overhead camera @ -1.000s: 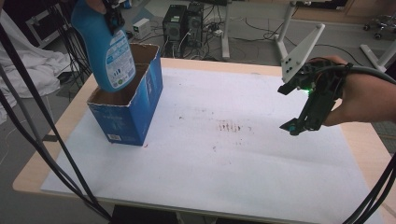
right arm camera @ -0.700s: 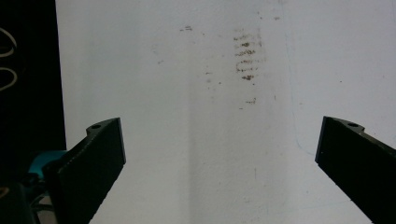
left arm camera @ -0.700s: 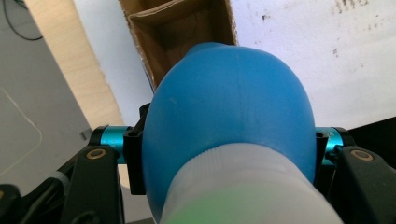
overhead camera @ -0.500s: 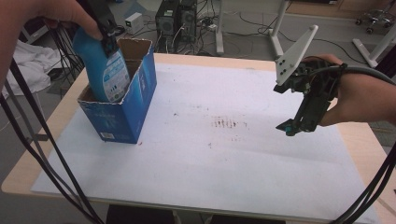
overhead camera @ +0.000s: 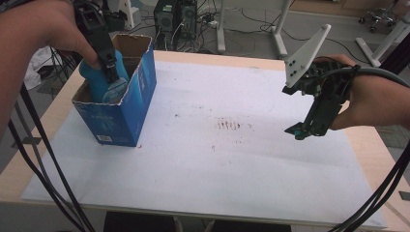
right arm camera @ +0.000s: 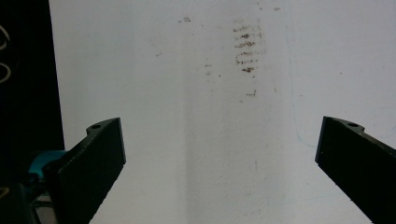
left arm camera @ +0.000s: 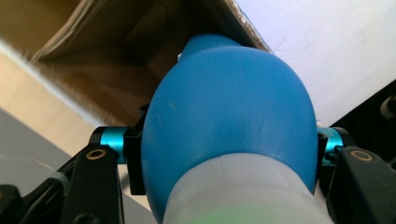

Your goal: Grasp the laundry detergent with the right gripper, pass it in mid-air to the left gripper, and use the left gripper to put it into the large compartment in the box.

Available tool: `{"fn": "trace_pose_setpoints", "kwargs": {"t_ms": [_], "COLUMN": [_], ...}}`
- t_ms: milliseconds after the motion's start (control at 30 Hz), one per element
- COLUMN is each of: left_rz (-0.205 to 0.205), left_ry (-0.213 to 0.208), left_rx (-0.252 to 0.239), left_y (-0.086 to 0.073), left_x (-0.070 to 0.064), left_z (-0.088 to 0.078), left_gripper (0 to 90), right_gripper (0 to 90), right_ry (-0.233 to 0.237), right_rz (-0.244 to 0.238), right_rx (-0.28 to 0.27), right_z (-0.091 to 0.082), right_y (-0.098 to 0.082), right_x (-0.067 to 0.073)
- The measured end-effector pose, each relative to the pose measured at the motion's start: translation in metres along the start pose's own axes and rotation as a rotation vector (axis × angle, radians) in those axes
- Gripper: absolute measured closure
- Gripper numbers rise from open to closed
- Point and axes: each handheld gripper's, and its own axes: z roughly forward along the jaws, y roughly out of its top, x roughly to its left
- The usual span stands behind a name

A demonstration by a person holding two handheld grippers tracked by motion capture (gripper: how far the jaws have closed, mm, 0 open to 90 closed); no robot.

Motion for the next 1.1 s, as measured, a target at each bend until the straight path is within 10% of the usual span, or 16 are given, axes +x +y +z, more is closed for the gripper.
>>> {"fn": "trace_pose_setpoints", "kwargs": {"t_ms": [400,1100], "left_rz": [0.22,0.24], "left_ry": [0.017,-0.01], "left_rx": [0.025,-0.003], "left_y": [0.005,0.003], "left_x": [0.0,0.004], "left_z": [0.036,0.049], "left_gripper": [38.4,30.4], "right_gripper": [0.9,0.9], "right_ry": [0.008,0.024], "right_rz": [0.008,0.009], "right_rx": [0.023,0.033], "right_z": [0.007,0.018], "right_y": [0.0,0.001], "right_x": [0.001,0.0]}}
